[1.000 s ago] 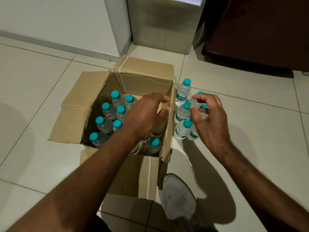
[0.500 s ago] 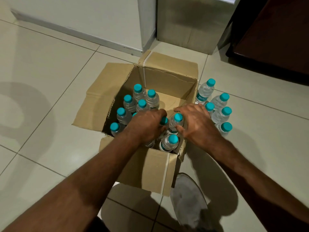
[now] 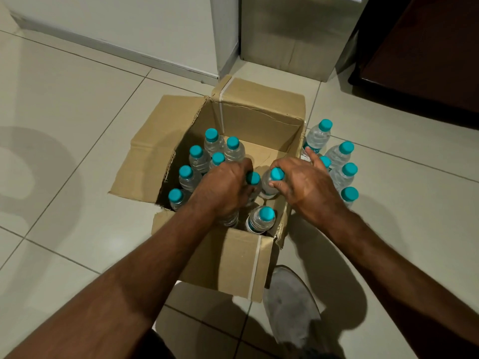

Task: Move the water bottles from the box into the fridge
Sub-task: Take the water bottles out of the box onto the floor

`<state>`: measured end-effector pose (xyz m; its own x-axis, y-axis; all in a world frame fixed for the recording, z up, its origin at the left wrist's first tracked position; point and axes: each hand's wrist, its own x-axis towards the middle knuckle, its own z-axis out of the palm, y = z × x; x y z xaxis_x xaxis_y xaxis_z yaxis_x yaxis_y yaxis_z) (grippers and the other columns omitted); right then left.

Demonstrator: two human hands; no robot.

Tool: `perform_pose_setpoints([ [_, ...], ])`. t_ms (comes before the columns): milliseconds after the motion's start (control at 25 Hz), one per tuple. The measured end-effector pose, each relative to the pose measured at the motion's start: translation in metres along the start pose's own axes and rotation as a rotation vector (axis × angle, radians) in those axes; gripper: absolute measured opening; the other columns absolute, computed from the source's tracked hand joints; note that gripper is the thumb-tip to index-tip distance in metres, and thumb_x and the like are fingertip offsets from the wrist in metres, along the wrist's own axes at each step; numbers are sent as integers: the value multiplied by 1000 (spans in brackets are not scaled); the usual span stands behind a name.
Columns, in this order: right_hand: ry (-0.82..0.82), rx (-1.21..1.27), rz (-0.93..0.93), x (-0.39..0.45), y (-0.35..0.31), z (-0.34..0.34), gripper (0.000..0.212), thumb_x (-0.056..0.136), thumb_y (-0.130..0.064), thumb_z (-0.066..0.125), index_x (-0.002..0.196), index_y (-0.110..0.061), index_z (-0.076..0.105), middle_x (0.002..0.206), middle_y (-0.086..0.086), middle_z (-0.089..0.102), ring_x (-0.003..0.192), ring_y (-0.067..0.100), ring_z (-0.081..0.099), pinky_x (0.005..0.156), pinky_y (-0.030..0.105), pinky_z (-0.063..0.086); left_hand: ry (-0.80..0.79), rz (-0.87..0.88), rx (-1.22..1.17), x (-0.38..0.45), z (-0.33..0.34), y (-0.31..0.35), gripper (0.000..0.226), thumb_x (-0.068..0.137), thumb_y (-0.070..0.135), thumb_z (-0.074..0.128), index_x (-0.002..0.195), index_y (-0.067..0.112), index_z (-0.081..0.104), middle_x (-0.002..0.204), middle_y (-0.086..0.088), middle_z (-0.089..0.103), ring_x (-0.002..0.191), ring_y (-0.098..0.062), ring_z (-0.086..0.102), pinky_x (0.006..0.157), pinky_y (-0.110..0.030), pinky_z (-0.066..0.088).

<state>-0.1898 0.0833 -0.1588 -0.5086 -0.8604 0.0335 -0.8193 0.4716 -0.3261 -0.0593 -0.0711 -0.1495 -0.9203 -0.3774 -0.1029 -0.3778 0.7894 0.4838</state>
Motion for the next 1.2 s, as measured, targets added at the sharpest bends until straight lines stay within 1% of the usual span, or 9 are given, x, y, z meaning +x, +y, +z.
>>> perform_pose_setpoints([
  [80, 84, 114, 12, -1, -1, -14, 29, 96, -40, 61, 120, -23, 59, 119, -4, 66, 114, 15, 59, 121, 48, 29, 91, -8, -133, 0, -12, 5, 37, 90, 32, 69, 122, 24, 54, 119, 3, 65, 108, -11, 62, 87, -27, 54],
  [160, 172, 268, 35, -2, -4, -35, 30, 96, -38, 62, 121, -21, 59, 116, -5, 61, 105, 11, 57, 100, 41, 50, 184, -16, -288, 0, -28, 14, 36, 90, 32, 69, 122, 25, 54, 122, 5, 64, 112, -9, 61, 90, -29, 55],
  [200, 219, 330, 39, -2, -6, -46, 29, 96, -36, 63, 120, -21, 59, 114, -6, 59, 102, 9, 56, 92, 37, 54, 237, -11, -345, 1, -35, 20, 36, 90, 32, 69, 122, 26, 55, 124, 6, 63, 114, -8, 59, 91, -28, 54],
  [360, 330, 456, 88, -5, -15, -86, 29, 96, -32, 65, 120, -17, 60, 113, -6, 55, 101, 4, 55, 85, 16, 53, 395, 35, -440, -2, -53, 51, 34, 90, 36, 67, 121, 27, 57, 123, 11, 63, 114, -2, 58, 87, -15, 48],
  [440, 356, 438, 112, -12, -13, -101, 28, 97, -31, 65, 120, -16, 60, 113, -6, 55, 98, 1, 53, 80, 7, 48, 404, 77, -456, -5, -53, 65, 36, 90, 40, 64, 122, 25, 59, 122, 11, 64, 113, -1, 58, 88, -18, 50],
  [560, 378, 423, 147, -33, -2, -118, 28, 98, -31, 62, 120, -15, 60, 114, -3, 56, 100, 2, 54, 76, 6, 48, 324, 125, -486, -10, -47, 83, 39, 89, 45, 62, 123, 26, 59, 120, 13, 64, 111, -1, 58, 88, -31, 56],
  [720, 408, 470, 207, -75, 14, -126, 29, 97, -44, 58, 118, -25, 59, 115, -12, 54, 107, -6, 54, 72, 4, 50, 164, 222, -515, -15, -33, 97, 34, 90, 44, 65, 121, 30, 59, 118, 18, 64, 109, 5, 58, 85, -27, 59],
  [960, 388, 466, 315, -133, 39, -92, 27, 98, -50, 55, 118, -33, 58, 114, -21, 53, 109, 0, 58, 77, 16, 55, -75, 237, -465, -16, 2, 105, 38, 89, 40, 69, 124, 32, 59, 123, 16, 64, 111, -3, 61, 90, -35, 58],
  [1200, 286, 525, 428, -150, 56, -48, 39, 91, -45, 60, 123, -22, 62, 118, -14, 55, 107, 4, 58, 89, 27, 59, -238, 215, -217, -6, 33, 107, 45, 89, 38, 71, 130, 29, 56, 127, 7, 66, 109, -9, 64, 92, -36, 57],
])
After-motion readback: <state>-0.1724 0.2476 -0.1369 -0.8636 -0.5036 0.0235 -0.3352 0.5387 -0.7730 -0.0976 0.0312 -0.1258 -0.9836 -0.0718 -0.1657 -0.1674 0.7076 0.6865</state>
